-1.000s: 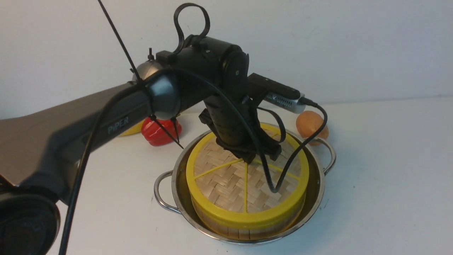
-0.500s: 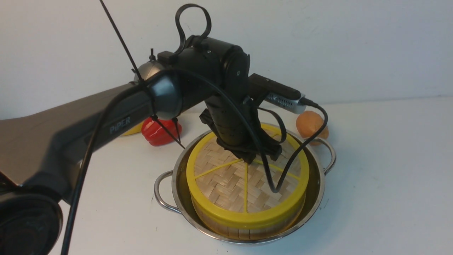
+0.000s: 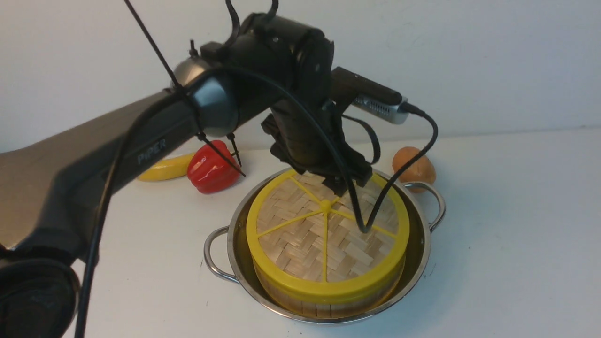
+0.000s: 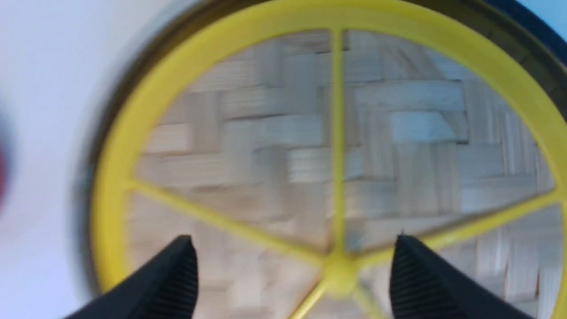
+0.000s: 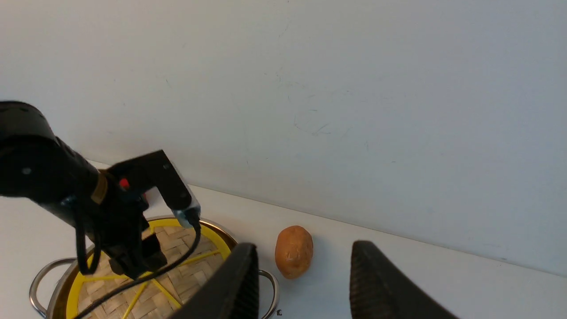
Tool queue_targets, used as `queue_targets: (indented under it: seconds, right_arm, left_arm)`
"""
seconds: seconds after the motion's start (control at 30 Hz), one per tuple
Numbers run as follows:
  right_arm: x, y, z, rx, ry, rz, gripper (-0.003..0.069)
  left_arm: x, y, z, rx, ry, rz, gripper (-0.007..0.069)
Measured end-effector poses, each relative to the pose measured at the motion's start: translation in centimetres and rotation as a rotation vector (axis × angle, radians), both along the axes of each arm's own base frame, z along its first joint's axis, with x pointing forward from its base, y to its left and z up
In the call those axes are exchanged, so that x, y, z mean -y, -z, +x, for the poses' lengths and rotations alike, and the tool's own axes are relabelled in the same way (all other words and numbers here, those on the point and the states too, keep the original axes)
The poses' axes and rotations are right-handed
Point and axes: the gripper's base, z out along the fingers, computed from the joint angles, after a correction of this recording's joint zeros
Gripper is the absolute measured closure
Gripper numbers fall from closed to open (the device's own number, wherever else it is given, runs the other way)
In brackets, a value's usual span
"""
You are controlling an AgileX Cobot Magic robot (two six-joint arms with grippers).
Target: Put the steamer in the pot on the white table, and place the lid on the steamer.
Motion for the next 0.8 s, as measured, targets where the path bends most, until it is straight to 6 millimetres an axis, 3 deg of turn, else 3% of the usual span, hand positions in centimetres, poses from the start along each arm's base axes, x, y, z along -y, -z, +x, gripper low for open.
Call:
queue_targets:
  seconds: [0.1, 0.13, 0.17, 0.2, 0.23, 0.27, 0.33, 0.47, 0.6, 0.7, 0.73, 0.77, 0.8]
  right_arm:
    - [0.0, 0.0, 0.0, 0.0, 0.0, 0.0, 0.0356]
    - [0.0, 0.0, 0.0, 0.0, 0.0, 0.0, 0.0356]
    - [0.0, 0.0, 0.0, 0.002, 0.003, -0.007, 0.0356]
    - [0.1, 0.0, 0.0, 0.006, 0.01, -0.015, 0.0356]
    - [0.2, 0.0, 0.1, 0.007, 0.012, -0.017, 0.0356]
    - [0.3, 0.0, 0.1, 0.013, 0.026, -0.03, 0.0356]
    - [0.6, -0.1, 0.2, 0.023, 0.046, -0.054, 0.0356]
    - [0.9, -0.1, 0.3, 0.038, 0.079, -0.099, 0.0356]
    - [1.3, 0.9, 0.5, 0.033, 0.1, -0.173, 0.0375]
    - [1.8, 3.7, 0.5, -0.02, 0.124, -0.251, 0.0447]
    - [1.8, 3.7, 0.5, -0.02, 0.124, -0.251, 0.0447]
    - [2.3, 5.4, -0.3, -0.04, 0.135, -0.281, 0.0496]
    - [2.5, 6.4, -0.5, -0.057, 0.139, -0.3, 0.0524]
  left_arm:
    - [-1.7, -4.7, -0.8, 0.117, -0.016, 0.061, 0.009]
    - [-1.9, -5.0, -0.8, 0.128, -0.018, 0.063, 0.0095]
    - [-3.1, -8.1, -1.8, 0.218, -0.045, 0.07, 0.0158]
    - [-4.0, -10.0, -2.5, 0.269, -0.069, 0.069, 0.0211]
    - [-4.1, -10.0, -2.5, 0.272, -0.073, 0.073, 0.0211]
    - [-5.6, -13.0, -4.1, 0.353, -0.114, 0.058, 0.0321]
    - [-7.7, -16.7, -6.6, 0.45, -0.15, 0.025, 0.0482]
    - [-11.9, -21.7, -12.1, 0.59, -0.191, -0.033, 0.0627]
    - [-16.0, -23.7, -17.8, 0.668, -0.217, -0.073, 0.0646]
    - [-18.6, -22.4, -21.6, 0.668, -0.224, -0.074, 0.0646]
    - [-18.5, -22.1, -21.5, 0.659, -0.222, -0.066, 0.0646]
    - [-19.9, -20.9, -23.5, 0.654, -0.232, -0.074, 0.0646]
    - [-20.2, -20.1, -24.0, 0.643, -0.236, -0.073, 0.0646]
